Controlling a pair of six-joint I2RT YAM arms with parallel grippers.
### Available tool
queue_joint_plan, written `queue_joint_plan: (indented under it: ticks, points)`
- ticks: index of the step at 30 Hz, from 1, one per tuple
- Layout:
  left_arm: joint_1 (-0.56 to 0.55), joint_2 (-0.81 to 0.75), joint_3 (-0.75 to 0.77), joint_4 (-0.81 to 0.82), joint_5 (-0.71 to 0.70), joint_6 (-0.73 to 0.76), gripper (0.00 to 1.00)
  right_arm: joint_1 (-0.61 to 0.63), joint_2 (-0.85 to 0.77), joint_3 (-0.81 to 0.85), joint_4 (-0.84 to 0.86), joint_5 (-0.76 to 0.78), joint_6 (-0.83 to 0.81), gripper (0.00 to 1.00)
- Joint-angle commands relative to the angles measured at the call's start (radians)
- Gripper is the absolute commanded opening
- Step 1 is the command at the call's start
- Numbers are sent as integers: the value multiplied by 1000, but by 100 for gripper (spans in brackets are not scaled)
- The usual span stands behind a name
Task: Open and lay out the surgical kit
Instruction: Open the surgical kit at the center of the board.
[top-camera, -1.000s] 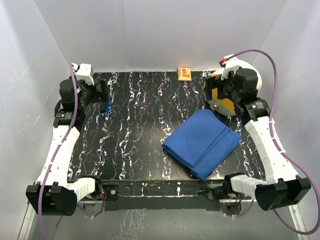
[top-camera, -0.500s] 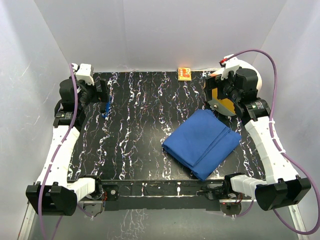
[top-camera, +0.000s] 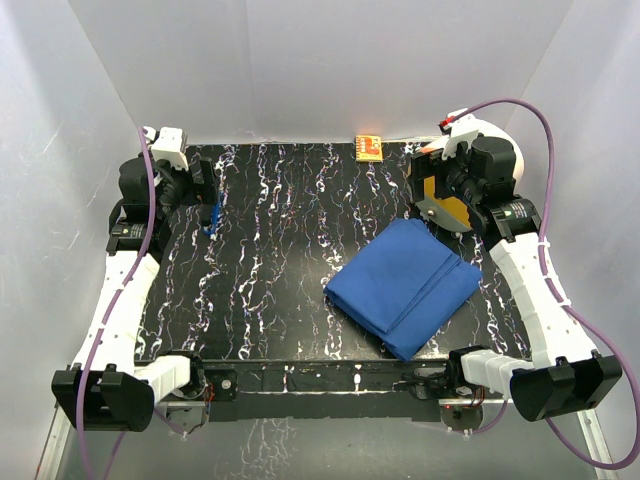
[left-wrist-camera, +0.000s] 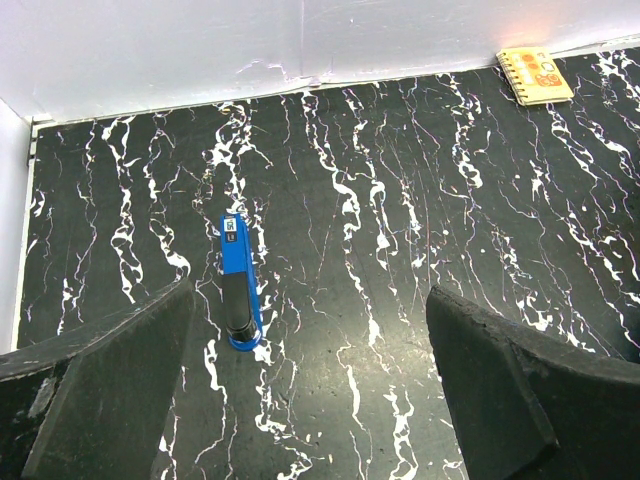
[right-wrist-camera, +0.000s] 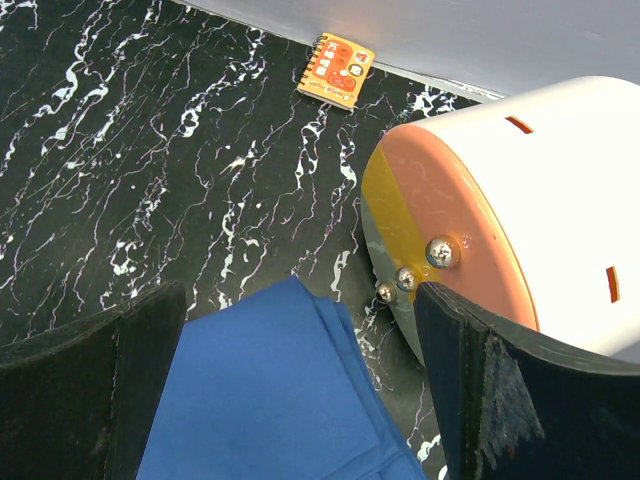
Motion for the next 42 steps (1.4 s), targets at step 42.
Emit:
queue_joint_plan:
  ticks: [42]
  points:
    - [-2, 0, -1, 1, -4, 1, 99, -3, 0, 0, 2, -1, 1, 98]
